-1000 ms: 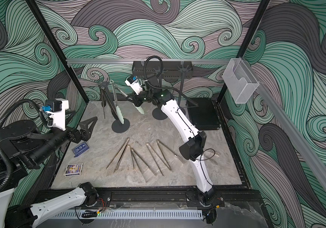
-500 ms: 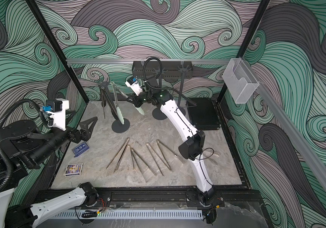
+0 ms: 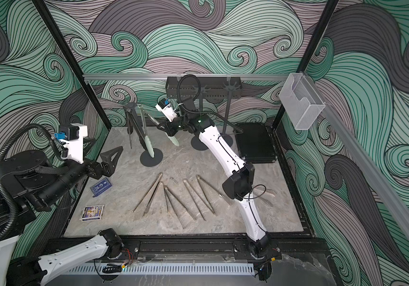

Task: Hang food tongs on kitchen utensil racks
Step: Hang the food tongs on the rack.

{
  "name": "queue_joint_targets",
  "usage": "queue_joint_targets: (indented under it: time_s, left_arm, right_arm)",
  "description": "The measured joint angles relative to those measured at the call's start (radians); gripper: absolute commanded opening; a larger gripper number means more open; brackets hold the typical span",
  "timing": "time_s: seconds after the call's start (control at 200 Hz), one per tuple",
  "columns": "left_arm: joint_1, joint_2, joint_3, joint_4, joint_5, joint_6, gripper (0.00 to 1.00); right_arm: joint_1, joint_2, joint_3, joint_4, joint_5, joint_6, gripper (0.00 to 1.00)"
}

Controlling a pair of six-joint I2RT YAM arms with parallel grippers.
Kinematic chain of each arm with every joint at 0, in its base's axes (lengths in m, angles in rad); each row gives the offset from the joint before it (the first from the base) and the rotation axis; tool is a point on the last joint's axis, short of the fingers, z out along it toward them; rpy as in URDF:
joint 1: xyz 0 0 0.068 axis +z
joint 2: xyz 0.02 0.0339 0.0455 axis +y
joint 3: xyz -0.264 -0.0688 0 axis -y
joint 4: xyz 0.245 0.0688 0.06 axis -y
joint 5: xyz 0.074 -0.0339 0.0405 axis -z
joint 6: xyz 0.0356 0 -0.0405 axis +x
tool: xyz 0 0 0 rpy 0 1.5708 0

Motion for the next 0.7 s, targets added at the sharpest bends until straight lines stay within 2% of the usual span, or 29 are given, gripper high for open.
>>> queue_joint_targets:
  time_s: [0.27,0.39,0.7]
  left_arm:
    - [0.000,0.000,-0.017,0.008,0.000,0.004,0.97]
    - [0.000,0.000,-0.019,0.009,0.002,0.005,0.97]
    - [0.000,0.000,-0.024,0.016,0.015,0.013,0.97]
  right_arm:
    - [0.000,0.029,0.004,0.042,0.000,0.010,0.00]
    - [0.004,0.039,0.003,0.057,0.003,0.013,0.09]
    - [0.005,0.040,-0.005,0.061,0.024,0.019,0.18]
